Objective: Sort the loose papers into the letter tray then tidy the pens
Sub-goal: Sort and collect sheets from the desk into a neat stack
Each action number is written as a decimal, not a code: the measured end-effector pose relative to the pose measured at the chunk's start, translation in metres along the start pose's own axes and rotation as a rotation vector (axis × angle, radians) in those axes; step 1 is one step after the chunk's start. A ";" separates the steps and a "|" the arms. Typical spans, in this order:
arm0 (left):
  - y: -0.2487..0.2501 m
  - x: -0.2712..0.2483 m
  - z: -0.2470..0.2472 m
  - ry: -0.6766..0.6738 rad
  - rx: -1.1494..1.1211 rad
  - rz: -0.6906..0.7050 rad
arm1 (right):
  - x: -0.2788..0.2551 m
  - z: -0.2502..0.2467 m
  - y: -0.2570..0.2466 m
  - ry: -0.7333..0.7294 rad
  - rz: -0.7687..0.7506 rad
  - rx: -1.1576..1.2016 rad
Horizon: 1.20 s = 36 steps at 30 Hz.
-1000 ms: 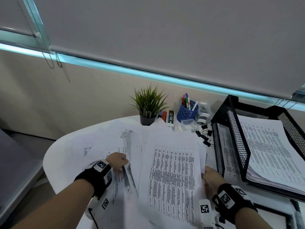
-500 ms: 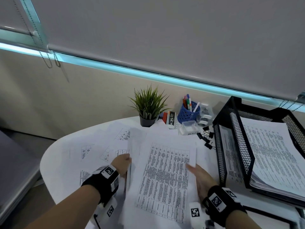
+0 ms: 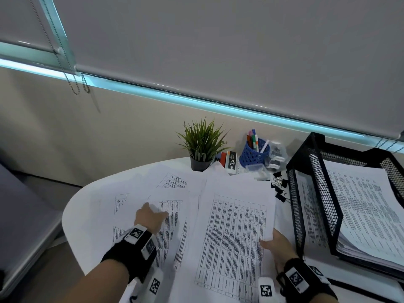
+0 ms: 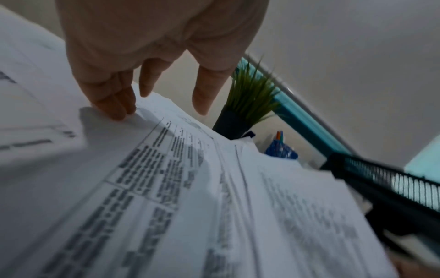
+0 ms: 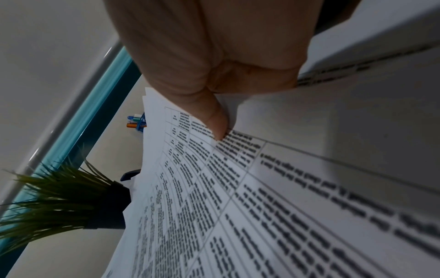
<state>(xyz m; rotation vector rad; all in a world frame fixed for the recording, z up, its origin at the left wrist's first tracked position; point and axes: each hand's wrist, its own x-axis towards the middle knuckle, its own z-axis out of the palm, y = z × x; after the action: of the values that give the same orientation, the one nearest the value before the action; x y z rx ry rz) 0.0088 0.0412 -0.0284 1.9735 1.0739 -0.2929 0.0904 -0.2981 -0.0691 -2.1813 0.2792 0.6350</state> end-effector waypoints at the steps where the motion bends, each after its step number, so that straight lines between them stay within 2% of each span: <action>1: -0.001 0.002 0.002 -0.024 -0.041 -0.027 | 0.001 0.000 0.003 -0.009 0.003 0.003; 4: -0.003 0.004 0.005 -0.072 -0.036 0.009 | 0.003 0.001 0.011 -0.027 0.011 0.037; 7: -0.004 0.003 0.009 -0.087 -0.057 -0.030 | 0.005 0.003 0.015 -0.021 -0.004 0.005; 9: -0.003 -0.003 0.008 -0.092 0.018 -0.042 | 0.001 0.005 0.012 -0.001 -0.016 0.002; 12: -0.007 -0.007 0.011 0.047 0.349 -0.030 | -0.010 0.008 0.005 0.038 -0.021 0.047; 14: -0.007 -0.010 0.015 0.130 0.421 -0.022 | -0.016 0.009 0.001 0.046 -0.022 0.071; 16: -0.004 -0.009 0.018 0.152 0.390 -0.045 | -0.019 0.009 0.000 0.042 -0.026 0.099; 26: 0.003 -0.003 0.019 0.086 0.151 -0.112 | -0.025 0.009 -0.005 0.036 -0.034 0.112; 30: 0.003 -0.001 0.015 0.017 0.038 -0.127 | -0.019 0.009 -0.001 0.030 -0.008 0.153; 36: -0.013 0.000 0.010 -0.122 -0.170 -0.050 | -0.006 0.010 0.008 -0.007 0.011 0.143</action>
<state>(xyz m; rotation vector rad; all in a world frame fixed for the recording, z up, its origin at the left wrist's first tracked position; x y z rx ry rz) 0.0005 0.0368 -0.0425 1.7578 1.0364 -0.3339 0.0786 -0.2951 -0.0766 -2.0419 0.3233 0.6104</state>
